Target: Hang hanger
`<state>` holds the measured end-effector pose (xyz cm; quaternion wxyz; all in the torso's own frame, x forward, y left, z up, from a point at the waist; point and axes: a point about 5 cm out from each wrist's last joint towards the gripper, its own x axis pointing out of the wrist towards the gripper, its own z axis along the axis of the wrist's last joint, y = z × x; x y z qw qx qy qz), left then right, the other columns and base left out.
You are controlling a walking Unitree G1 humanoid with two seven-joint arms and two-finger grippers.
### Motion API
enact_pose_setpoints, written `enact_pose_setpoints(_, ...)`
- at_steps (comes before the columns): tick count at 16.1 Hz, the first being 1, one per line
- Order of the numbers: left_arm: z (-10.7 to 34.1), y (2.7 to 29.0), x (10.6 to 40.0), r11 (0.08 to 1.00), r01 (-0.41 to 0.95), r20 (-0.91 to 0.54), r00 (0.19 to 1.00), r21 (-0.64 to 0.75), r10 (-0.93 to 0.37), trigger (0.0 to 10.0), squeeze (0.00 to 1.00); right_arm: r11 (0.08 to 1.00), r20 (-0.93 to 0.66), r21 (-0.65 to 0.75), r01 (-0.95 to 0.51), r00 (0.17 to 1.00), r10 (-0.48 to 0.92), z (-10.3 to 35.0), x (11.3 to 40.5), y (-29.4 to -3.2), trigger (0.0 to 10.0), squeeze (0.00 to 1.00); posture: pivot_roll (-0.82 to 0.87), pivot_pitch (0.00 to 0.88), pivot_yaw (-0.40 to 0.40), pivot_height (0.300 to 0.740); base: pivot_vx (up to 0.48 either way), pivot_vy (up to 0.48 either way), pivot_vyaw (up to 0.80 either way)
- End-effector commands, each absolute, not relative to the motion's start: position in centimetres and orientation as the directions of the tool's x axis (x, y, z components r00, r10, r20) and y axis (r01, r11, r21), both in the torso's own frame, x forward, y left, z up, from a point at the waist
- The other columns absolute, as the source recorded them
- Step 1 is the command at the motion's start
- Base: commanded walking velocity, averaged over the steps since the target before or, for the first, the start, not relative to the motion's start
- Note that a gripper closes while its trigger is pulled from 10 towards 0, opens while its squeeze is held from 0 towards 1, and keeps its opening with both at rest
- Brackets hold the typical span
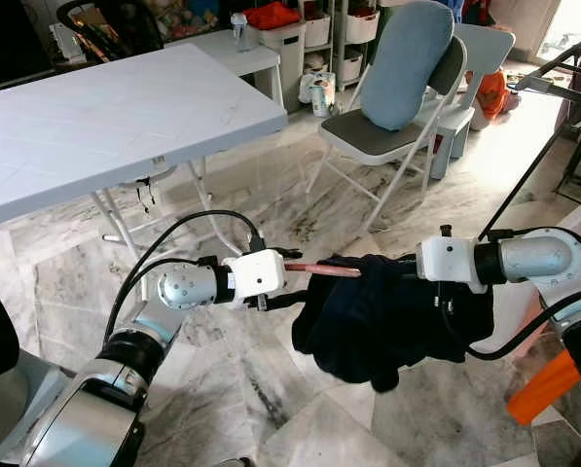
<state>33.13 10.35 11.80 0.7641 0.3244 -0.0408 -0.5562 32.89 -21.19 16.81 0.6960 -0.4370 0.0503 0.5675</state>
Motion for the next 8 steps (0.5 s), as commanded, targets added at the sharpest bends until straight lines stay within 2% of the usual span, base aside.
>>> enact_pose_setpoints(1, 12.19, 10.52, 33.40, 0.150, 0.832, -0.312, 0.359, 0.534, -0.880, 0.8, 0.00, -0.037, -0.547, -0.595, -0.803, 0.372, 0.750, 18.04, 33.20, -21.23, 10.0, 0.00, -0.17, 0.000, 0.065, 0.740, 0.000, 0.000, 0.00)
enact_pose_setpoints(2, 12.23, 10.57, 33.44, 0.151, 0.836, -0.311, 0.356, 0.527, -0.882, 0.8, 0.00, -0.036, -0.546, -0.596, -0.802, 0.372, 0.751, 18.04, 33.21, -21.23, 10.0, 0.00, -0.17, 0.000, 0.065, 0.740, 0.000, 0.000, 0.00)
enact_pose_setpoints(3, 12.20, 10.65, 33.45, 0.144, 0.840, -0.313, 0.346, 0.522, -0.884, 0.0, 0.00, -0.047, -0.552, -0.602, -0.797, 0.373, 0.745, 18.06, 33.21, -21.29, 10.0, 0.00, -0.17, 0.000, 0.065, 0.740, 0.000, 0.000, 0.00)
enact_pose_setpoints(8, 12.17, 11.20, 33.41, 0.086, 0.851, -0.359, 0.307, 0.518, -0.881, 0.0, 0.00, -0.069, -0.574, -0.610, -0.789, 0.381, 0.724, 18.03, 33.28, -21.71, 10.0, 0.00, -0.17, 0.000, 0.060, 0.740, 0.000, 0.000, 0.00)
